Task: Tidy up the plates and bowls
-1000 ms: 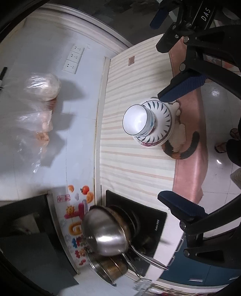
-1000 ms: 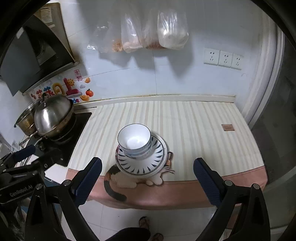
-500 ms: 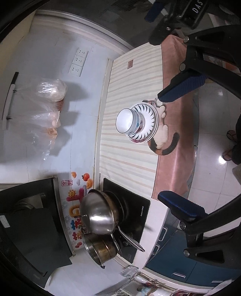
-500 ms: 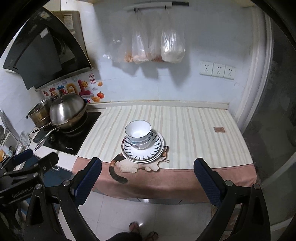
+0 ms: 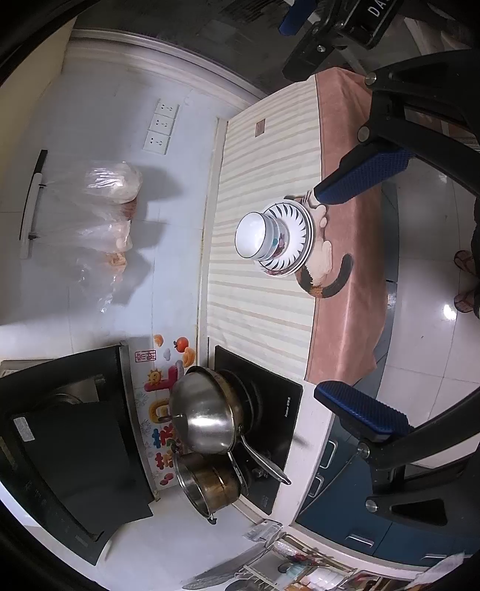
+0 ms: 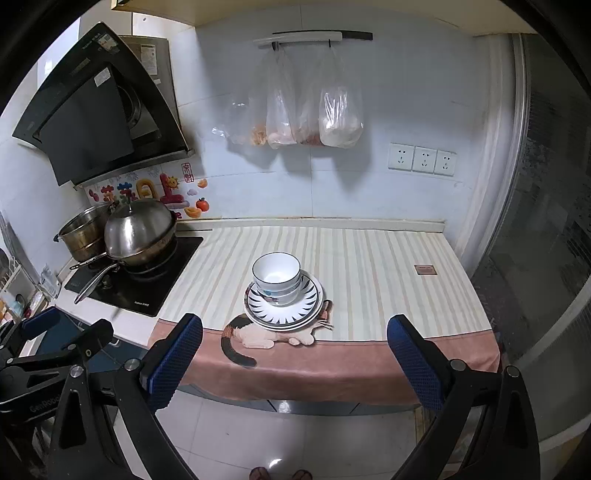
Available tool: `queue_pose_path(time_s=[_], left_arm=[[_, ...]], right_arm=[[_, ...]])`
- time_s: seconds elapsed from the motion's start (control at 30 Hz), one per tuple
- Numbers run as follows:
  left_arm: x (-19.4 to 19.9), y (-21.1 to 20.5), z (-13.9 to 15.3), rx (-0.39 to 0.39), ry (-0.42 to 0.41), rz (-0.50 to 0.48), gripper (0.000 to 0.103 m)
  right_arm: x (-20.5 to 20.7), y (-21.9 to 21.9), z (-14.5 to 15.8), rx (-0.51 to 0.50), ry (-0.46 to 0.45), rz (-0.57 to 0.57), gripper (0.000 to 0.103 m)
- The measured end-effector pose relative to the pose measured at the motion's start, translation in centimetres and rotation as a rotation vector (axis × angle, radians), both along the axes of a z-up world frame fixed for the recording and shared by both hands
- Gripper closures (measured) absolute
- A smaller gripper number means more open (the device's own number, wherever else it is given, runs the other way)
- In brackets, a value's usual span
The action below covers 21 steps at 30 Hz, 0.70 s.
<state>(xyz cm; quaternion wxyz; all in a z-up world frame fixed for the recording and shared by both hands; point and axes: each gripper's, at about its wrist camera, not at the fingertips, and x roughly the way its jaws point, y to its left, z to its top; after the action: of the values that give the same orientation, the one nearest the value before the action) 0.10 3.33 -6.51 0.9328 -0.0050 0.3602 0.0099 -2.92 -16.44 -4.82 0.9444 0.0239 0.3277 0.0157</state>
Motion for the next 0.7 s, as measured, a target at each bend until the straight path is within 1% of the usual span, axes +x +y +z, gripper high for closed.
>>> queue_pose_path(time_s=[0.2, 0.33, 0.7], left_arm=[[-0.41, 0.09, 0.22, 0.011, -0.01, 0.001, 0.005], [-0.5, 0.1, 0.41, 0.004, -0.014, 0.0, 0.005], [-0.04, 0.24, 0.81, 0.001, -0.02, -0.005, 0.005]], right_arm=[[-0.27, -0.03, 0.08, 0.009, -0.001, 0.002, 0.001], [-0.57, 0.16, 0.27, 0.005, -0.009, -0.003, 0.001], [0.38, 0.31, 0.43, -0.016, -0.017, -0.007, 0.001]])
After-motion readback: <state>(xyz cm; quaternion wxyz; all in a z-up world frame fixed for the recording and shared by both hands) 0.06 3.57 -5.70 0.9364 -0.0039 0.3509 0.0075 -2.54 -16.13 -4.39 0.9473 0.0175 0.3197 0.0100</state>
